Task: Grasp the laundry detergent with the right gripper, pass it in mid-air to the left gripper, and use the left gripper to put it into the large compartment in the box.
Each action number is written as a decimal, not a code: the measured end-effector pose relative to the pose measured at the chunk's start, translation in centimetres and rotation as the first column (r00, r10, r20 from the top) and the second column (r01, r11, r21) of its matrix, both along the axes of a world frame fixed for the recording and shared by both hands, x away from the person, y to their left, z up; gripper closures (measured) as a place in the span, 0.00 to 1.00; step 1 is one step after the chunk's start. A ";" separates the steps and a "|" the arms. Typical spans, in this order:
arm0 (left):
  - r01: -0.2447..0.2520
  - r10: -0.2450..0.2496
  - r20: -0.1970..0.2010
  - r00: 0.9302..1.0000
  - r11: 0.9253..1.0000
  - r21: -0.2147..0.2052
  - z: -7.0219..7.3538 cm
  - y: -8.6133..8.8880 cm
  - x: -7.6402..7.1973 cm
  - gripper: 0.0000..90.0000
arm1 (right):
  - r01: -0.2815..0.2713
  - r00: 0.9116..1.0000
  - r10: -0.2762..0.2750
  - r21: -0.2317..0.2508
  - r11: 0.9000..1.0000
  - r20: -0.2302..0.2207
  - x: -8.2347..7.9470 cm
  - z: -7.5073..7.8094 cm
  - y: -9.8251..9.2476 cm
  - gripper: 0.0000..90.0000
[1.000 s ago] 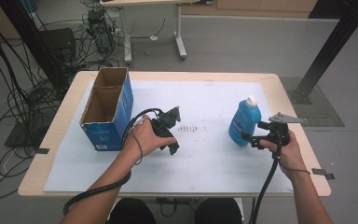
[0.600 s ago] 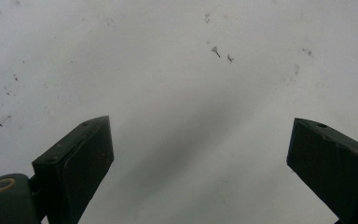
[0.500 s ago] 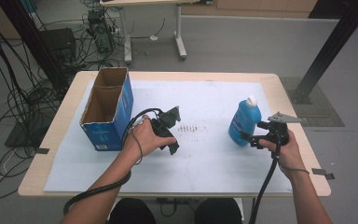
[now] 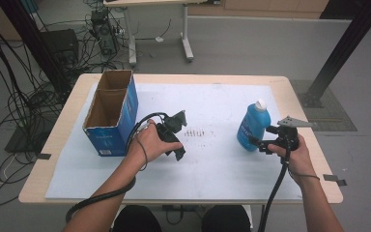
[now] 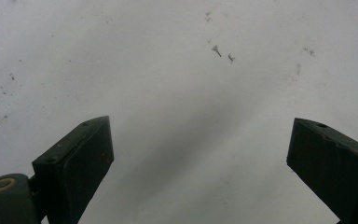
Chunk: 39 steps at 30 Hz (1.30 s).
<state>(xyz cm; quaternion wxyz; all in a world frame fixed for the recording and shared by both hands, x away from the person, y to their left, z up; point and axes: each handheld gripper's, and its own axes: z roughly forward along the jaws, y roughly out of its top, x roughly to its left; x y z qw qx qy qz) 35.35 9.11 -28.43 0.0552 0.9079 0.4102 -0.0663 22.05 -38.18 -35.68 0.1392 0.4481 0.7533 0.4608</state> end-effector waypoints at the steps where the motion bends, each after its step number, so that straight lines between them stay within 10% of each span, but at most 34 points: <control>1: 0.000 0.000 0.000 1.000 1.000 0.000 0.0 0.0 0.0 0.08 | 0.000 1.000 0.000 0.000 1.000 0.000 0.0 0.0 0.0 0.04; 39: -0.010 0.010 0.004 1.000 1.000 -0.014 -0.1 -0.1 0.4 0.08 | 0.014 0.999 -0.014 0.009 1.000 0.032 0.4 -1.3 0.8 0.03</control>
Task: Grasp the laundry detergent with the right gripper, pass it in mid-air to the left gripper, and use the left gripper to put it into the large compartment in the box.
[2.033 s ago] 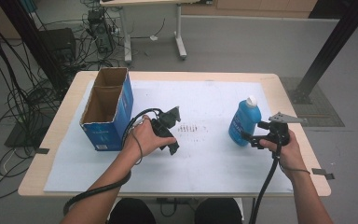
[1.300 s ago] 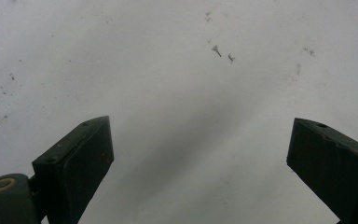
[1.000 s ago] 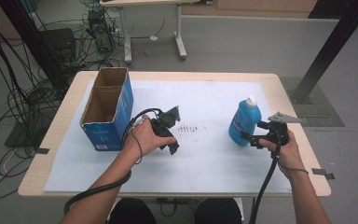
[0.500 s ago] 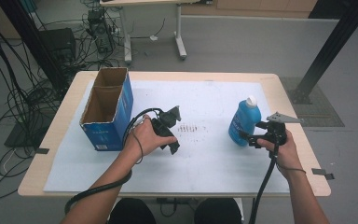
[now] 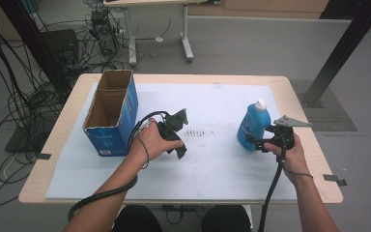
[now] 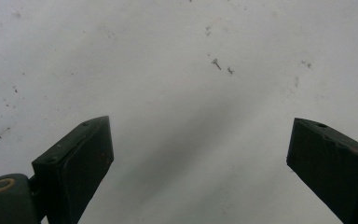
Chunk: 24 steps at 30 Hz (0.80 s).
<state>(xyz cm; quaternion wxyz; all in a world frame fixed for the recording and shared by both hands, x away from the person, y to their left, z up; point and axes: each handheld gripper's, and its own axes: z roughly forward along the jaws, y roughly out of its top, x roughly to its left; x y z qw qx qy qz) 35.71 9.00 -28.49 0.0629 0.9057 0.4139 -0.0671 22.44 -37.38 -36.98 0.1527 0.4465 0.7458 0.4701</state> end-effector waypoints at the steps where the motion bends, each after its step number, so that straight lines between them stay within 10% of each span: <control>1: 0.000 0.000 0.001 1.000 1.000 0.001 0.0 0.0 0.0 0.08 | 0.003 1.000 -0.003 0.001 1.000 0.004 0.0 -0.1 0.0 0.03; 24: -0.004 0.004 -0.002 1.000 1.000 -0.001 -0.3 0.1 -0.1 0.08 | 0.061 0.997 -0.062 0.019 0.998 0.054 -0.7 -2.1 1.1 0.05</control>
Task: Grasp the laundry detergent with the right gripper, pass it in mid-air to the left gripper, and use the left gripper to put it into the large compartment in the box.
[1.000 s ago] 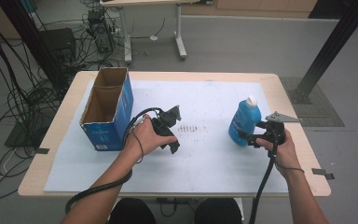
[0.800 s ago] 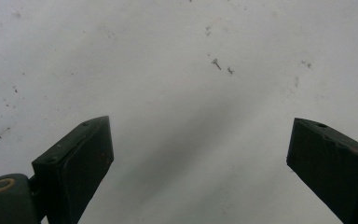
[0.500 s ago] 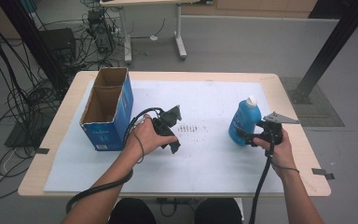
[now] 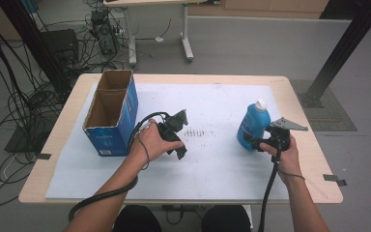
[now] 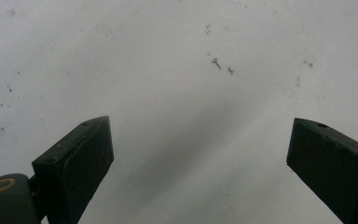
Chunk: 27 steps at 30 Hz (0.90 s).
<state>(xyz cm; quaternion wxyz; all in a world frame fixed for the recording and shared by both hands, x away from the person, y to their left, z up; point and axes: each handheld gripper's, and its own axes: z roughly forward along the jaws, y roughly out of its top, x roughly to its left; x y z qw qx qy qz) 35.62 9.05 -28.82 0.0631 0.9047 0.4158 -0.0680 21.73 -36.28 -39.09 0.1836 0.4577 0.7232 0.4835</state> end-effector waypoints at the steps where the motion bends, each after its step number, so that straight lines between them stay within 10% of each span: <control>1: 0.000 0.000 0.000 1.000 1.000 0.000 0.0 0.0 0.0 0.08 | 0.005 1.000 -0.005 0.003 1.000 0.001 0.0 -0.1 0.1 0.05; 27: 0.000 0.000 0.003 1.000 1.000 0.005 0.0 0.2 0.0 0.09 | 0.037 0.999 -0.038 0.028 0.999 0.028 -0.2 -1.4 1.0 0.15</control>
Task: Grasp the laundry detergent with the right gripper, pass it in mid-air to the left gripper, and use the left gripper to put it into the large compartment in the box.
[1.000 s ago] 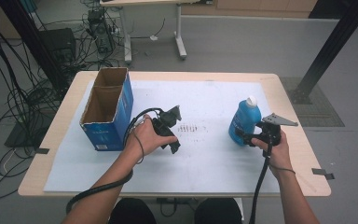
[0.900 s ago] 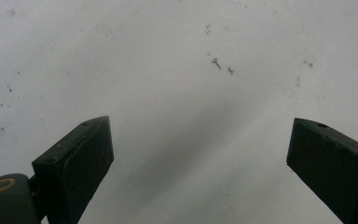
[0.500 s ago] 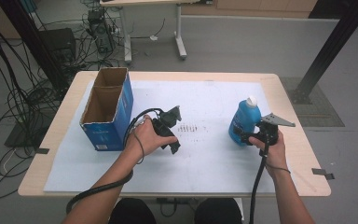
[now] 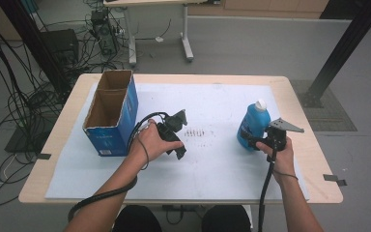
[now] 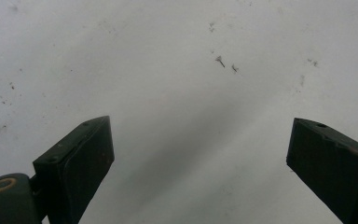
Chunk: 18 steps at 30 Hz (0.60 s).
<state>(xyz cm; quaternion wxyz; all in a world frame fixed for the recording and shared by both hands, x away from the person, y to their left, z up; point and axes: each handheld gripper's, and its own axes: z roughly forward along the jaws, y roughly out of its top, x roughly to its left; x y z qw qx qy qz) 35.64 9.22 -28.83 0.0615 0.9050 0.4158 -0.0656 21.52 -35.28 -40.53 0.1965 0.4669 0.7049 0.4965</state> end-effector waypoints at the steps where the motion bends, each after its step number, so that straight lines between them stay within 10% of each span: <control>1: -0.003 0.003 -0.001 1.000 1.000 -0.001 0.0 0.0 0.0 0.09 | 0.001 1.000 -0.001 -0.002 1.000 0.001 0.0 0.0 0.0 0.15; 18: -0.004 0.004 0.003 1.000 1.000 -0.003 0.2 0.1 -0.1 0.09 | 0.016 1.000 -0.016 -0.011 1.000 0.027 -0.4 -0.4 0.5 0.31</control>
